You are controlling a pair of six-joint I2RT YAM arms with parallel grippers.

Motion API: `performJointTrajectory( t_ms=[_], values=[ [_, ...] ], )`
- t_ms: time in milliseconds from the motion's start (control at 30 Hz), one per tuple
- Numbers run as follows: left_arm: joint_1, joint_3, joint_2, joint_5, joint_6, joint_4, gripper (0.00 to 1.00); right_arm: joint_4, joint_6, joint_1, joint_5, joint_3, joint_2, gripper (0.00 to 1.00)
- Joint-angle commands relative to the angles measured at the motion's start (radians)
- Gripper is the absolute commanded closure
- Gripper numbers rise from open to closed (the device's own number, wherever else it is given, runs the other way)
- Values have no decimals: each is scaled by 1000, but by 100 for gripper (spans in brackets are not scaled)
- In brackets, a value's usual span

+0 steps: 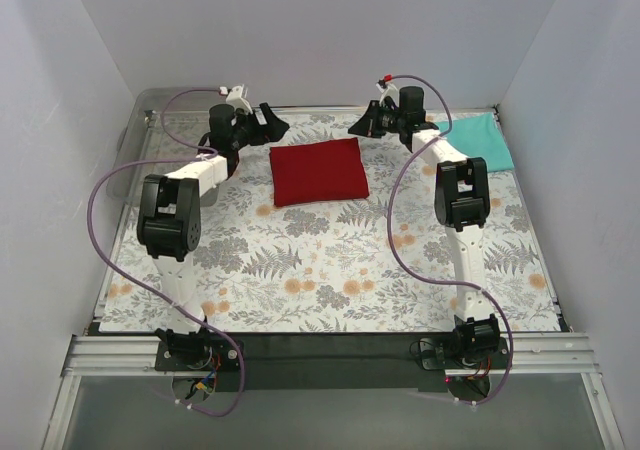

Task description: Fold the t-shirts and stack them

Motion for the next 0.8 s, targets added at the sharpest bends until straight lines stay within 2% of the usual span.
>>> performJointTrajectory(
  t_ms=[0, 300, 467, 767],
  values=[
    [4, -53, -140, 61, 32, 33, 22, 80, 79, 14, -46, -24, -3, 99],
    [4, -214, -294, 108, 11, 13, 21, -63, 101, 14, 173, 21, 30, 99],
    [4, -287, -389, 142, 1, -30, 21, -104, 110, 13, 212, 61, 65, 99],
    [4, -503, -599, 167, -8, -71, 21, -135, 103, -7, 310, 131, 106, 99]
  ],
)
